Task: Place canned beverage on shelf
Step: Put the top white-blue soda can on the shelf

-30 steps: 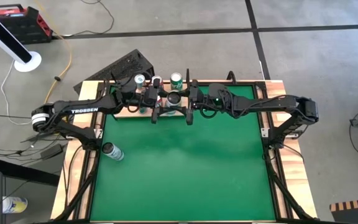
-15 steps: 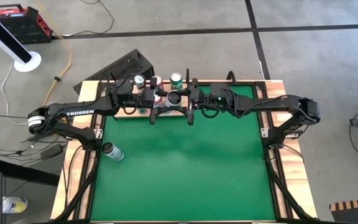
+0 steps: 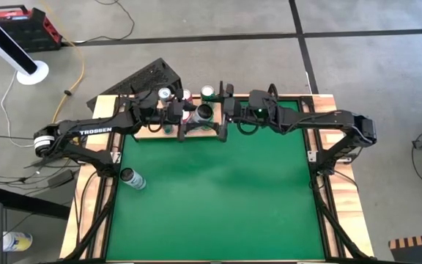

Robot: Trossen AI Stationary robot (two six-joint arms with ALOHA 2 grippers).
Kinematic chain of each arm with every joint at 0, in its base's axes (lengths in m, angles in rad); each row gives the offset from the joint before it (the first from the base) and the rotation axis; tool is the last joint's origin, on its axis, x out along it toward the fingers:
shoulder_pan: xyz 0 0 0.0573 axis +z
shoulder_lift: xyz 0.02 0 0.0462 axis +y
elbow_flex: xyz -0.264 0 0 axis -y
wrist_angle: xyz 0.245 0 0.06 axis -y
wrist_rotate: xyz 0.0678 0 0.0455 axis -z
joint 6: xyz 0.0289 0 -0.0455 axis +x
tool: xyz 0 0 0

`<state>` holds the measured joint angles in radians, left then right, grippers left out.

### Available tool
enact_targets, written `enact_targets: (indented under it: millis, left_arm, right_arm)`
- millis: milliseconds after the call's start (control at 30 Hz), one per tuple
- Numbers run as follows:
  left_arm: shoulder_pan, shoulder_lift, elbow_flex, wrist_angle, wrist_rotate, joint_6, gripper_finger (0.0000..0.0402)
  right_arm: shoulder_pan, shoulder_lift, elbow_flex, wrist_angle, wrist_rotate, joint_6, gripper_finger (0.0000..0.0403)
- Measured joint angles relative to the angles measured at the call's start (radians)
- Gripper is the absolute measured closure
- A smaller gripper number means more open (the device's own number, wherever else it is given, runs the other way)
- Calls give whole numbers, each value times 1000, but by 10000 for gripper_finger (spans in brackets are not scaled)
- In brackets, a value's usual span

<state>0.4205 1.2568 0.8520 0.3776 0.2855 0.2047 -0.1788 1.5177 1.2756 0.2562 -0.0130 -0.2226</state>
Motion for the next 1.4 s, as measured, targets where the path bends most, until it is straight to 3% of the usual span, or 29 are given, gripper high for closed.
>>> enact_targets:
  millis: [100,200,400,500,600,767,967,1400]
  left_arm:
    - [6,-2,2,6,5,10,172]
    - [23,-32,2,-10,14,14,172]
    - [72,-202,4,11,25,1,172]
    - [95,-257,0,24,73,-46,172]
    - [107,-280,-43,182,172,-157,172]
    - [105,-249,-122,435,185,-287,172]
    - [82,-160,-141,634,190,-383,172]
    - [74,-92,-141,665,188,-379,172]
  right_arm:
    - [11,-2,13,-14,-5,-58,8]
    - [13,-27,14,-43,-10,-75,17]
    - [-22,-98,3,-189,-11,-56,29]
    - [-40,-92,-72,-85,-15,-27,29]
    - [-67,-69,-180,149,-49,1,29]
    - [-118,14,-248,474,-311,152,29]
    - [-117,128,-211,574,-332,197,29]
    - [-111,255,-28,498,-378,197,29]
